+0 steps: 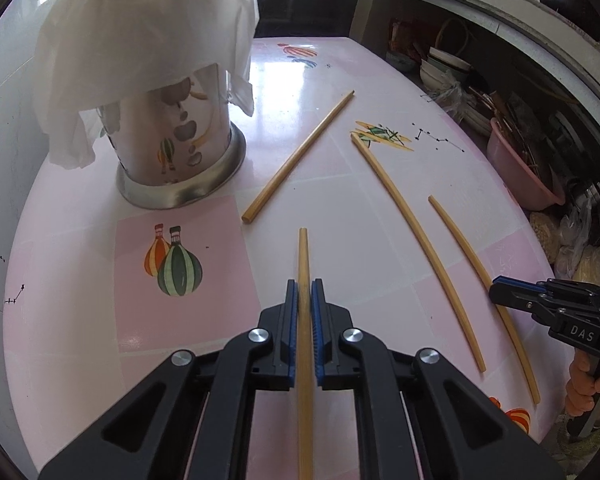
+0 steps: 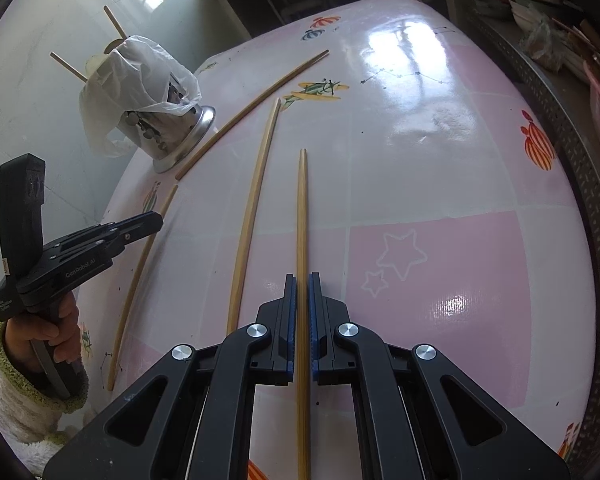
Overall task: Organize utensils
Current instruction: 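Lift and carry the chopstick to the holder with the left tool while the right tool lifts its chopstick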
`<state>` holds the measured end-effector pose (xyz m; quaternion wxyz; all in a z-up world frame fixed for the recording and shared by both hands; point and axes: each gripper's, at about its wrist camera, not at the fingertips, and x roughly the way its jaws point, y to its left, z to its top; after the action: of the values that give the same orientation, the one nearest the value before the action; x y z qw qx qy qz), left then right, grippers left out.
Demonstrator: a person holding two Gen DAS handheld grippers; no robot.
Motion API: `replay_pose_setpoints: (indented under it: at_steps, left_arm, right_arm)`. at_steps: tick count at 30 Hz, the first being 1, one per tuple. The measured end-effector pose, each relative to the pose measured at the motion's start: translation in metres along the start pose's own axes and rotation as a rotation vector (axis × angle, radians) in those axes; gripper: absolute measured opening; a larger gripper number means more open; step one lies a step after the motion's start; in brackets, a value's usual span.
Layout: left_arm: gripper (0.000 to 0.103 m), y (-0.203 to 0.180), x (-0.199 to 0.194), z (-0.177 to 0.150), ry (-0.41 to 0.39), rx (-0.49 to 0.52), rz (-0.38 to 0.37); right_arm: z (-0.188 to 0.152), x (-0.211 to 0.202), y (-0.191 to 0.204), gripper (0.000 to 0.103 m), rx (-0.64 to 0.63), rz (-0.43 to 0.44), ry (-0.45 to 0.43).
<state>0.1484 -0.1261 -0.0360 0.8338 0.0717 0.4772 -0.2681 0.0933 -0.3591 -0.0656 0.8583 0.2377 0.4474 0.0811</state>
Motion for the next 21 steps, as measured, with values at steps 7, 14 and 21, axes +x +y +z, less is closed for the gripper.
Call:
replay_pose_setpoints:
  at_steps: [7, 14, 21]
  left_arm:
    - [0.006, 0.015, -0.046, 0.003, -0.11, -0.057, -0.038]
    - [0.006, 0.032, -0.086, 0.002, -0.204, -0.096, -0.041]
    - [0.006, 0.048, -0.112, -0.001, -0.262, -0.128, -0.04]
  right_arm:
    - [0.017, 0.003, 0.01, 0.018, -0.068, -0.044, 0.004]
    - [0.042, 0.022, 0.028, 0.018, -0.186, -0.141, 0.008]
    - [0.046, 0.033, 0.042, 0.006, -0.271, -0.262, 0.005]
